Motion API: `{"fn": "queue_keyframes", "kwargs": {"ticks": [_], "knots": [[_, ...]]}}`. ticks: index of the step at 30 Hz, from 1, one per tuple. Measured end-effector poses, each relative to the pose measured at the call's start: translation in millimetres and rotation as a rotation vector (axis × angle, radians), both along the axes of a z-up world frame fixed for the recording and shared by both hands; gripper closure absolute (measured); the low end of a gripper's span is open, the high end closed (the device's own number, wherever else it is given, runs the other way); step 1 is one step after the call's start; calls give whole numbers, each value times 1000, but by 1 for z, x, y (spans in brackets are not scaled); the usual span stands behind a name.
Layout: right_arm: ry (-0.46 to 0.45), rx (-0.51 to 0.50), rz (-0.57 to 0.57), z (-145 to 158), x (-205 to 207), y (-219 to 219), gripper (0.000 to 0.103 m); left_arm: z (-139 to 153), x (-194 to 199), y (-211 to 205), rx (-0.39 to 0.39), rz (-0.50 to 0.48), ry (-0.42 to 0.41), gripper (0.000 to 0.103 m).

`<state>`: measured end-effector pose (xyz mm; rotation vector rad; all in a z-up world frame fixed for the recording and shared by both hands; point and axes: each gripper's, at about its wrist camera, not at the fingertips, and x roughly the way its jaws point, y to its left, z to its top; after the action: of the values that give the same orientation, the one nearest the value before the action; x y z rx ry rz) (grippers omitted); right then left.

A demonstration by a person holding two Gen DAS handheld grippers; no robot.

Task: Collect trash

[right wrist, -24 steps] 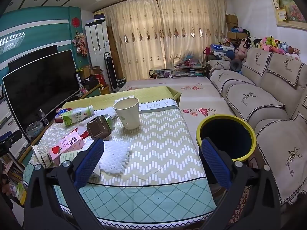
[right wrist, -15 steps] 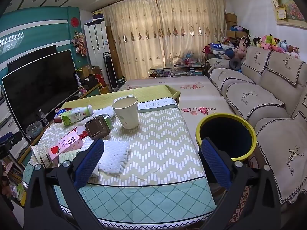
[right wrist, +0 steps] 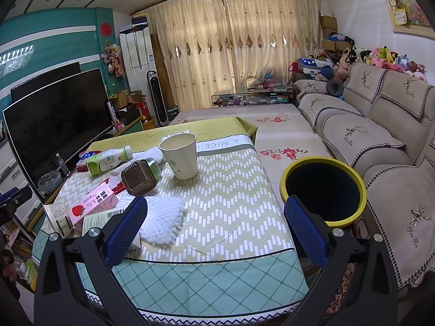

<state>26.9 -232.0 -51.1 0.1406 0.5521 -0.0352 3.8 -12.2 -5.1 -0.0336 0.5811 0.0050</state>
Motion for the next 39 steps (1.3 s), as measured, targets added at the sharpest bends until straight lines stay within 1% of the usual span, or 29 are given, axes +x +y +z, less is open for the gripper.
{"fn": "queue_keyframes", "kwargs": {"ticks": [39], "knots": [[10,0,-5,-5,2,0,6,-7,6,-6,2,-14,22,4]]}}
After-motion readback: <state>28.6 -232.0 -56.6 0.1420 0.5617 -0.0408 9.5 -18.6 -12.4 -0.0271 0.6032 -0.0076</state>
